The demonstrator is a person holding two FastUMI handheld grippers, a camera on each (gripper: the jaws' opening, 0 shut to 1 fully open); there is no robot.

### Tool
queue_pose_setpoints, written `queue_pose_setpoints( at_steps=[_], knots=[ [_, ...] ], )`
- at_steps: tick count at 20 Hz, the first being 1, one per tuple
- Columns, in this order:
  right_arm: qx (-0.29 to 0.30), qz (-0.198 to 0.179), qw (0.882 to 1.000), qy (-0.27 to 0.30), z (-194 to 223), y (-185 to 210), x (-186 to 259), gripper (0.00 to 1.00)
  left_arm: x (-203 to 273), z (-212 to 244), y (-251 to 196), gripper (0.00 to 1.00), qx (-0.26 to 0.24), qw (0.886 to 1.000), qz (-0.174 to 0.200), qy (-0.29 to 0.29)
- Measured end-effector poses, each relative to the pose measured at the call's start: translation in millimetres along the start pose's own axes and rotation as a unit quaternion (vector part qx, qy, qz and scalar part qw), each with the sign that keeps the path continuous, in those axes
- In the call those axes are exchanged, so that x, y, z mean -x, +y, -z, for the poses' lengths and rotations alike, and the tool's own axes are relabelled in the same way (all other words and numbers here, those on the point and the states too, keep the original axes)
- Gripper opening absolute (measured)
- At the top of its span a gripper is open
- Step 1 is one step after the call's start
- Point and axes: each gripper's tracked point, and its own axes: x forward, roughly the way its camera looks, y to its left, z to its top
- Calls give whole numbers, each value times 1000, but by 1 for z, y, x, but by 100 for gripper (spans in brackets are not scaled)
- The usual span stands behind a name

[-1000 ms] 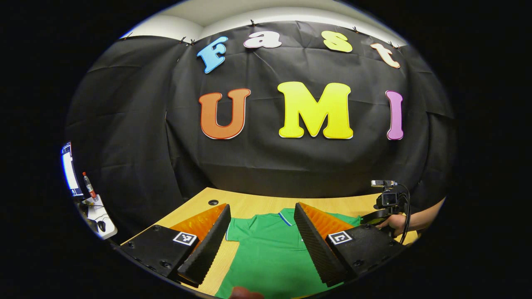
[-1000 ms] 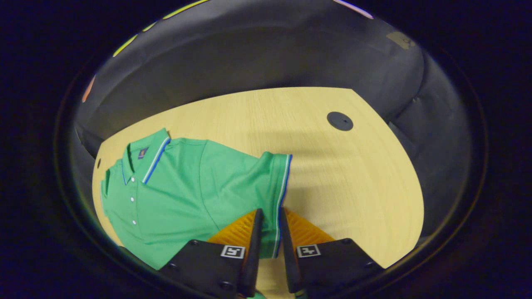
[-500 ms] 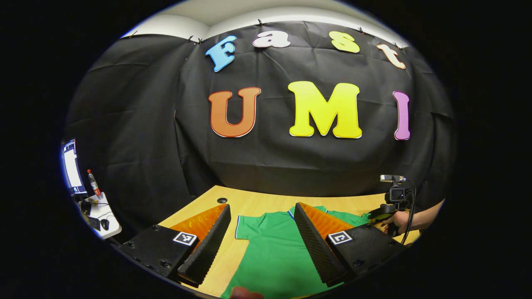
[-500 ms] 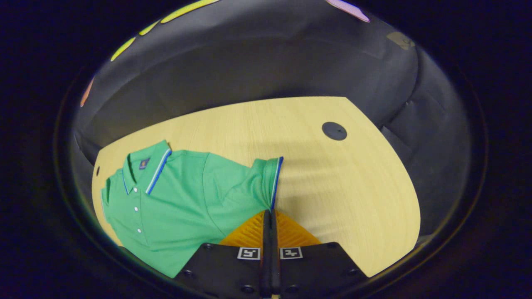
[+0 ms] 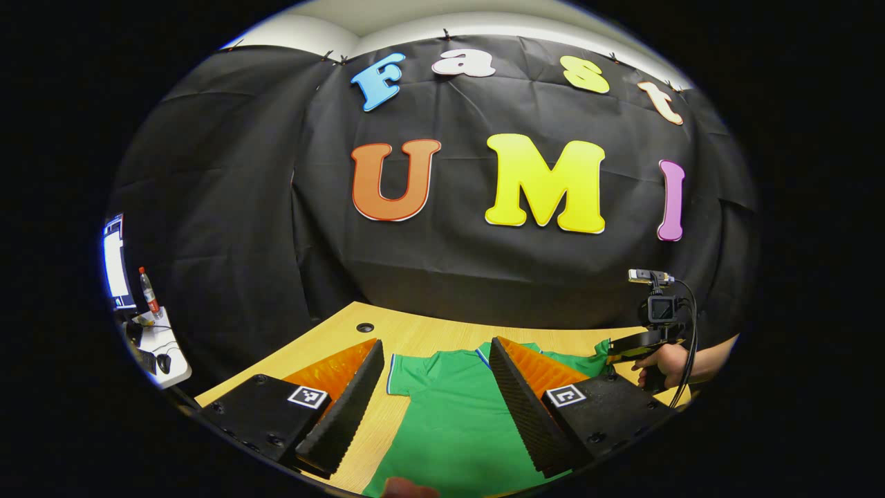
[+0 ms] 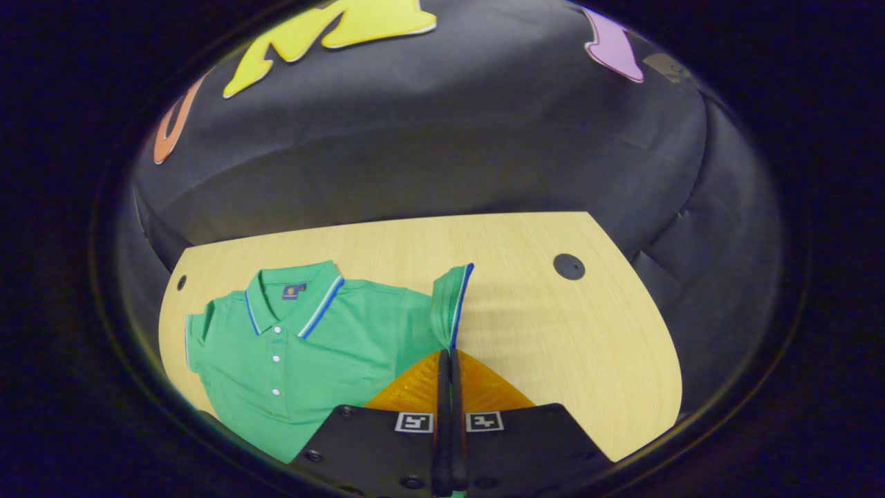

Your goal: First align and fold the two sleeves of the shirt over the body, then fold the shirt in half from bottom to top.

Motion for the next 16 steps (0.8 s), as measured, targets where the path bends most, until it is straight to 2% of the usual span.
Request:
queue_pose_setpoints(
  at_steps=[3,11,16],
  knots=[
    [10,-17,1000,3,8,41,7,2,4,3,19,99,3,1000,-6,2],
    [-19,-58,997,37,29,130,-6,2,10,7,64,99,-3,1000,-20,16],
    [-56,-109,991,53,41,171,-3,8,8,14,77,99,-6,1000,-12,28]
  ],
)
